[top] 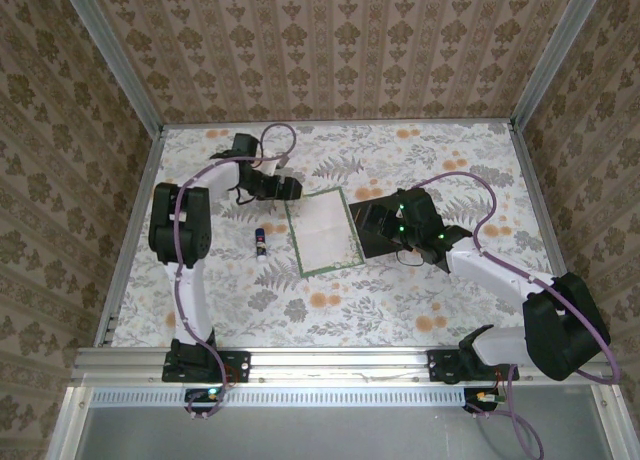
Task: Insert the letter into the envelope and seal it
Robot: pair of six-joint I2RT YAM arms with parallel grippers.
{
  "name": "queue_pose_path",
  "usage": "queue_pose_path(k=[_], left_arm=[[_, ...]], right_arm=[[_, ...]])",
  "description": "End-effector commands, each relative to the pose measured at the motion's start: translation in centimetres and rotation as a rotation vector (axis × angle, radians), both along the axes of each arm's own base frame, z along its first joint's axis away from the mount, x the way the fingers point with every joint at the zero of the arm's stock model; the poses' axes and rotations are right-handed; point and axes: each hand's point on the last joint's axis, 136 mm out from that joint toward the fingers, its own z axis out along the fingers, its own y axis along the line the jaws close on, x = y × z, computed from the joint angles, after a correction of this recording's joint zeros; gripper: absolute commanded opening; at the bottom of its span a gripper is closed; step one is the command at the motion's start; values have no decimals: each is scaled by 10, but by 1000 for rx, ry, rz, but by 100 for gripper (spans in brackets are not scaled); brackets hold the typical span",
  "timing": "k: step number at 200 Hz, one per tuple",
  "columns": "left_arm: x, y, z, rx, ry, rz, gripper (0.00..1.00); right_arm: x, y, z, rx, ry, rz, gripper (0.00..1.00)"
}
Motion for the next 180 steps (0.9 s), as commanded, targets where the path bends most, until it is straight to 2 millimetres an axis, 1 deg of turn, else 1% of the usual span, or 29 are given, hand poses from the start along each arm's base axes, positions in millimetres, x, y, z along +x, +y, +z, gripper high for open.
queue_pose_path(k=[1, 25, 55, 82, 113, 142, 152, 180], left_arm=[[8, 4, 23, -14, -47, 11, 84], [7, 4, 15, -11, -31, 11, 84], [1, -2, 5, -6, -5, -2, 84], [-2, -9, 1, -5, -3, -19, 84], [-3, -12, -4, -2, 7, -25, 81], [-2, -11, -5, 0, 7, -28, 81], [1, -6, -8, 33, -1, -14, 81], [2, -3, -9, 39, -3, -7, 81]], right_arm=[[2, -6, -6, -13, 3, -31, 100], [1, -7, -6, -15, 5, -32, 100], [1, -7, -7, -16, 8, -33, 100], [1, -7, -6, -14, 6, -35, 100], [1, -7, -7, -15, 9, -33, 100], [1, -8, -7, -17, 11, -38, 100], [0, -8, -7, -17, 11, -35, 100], [1, -8, -7, -17, 12, -36, 100]])
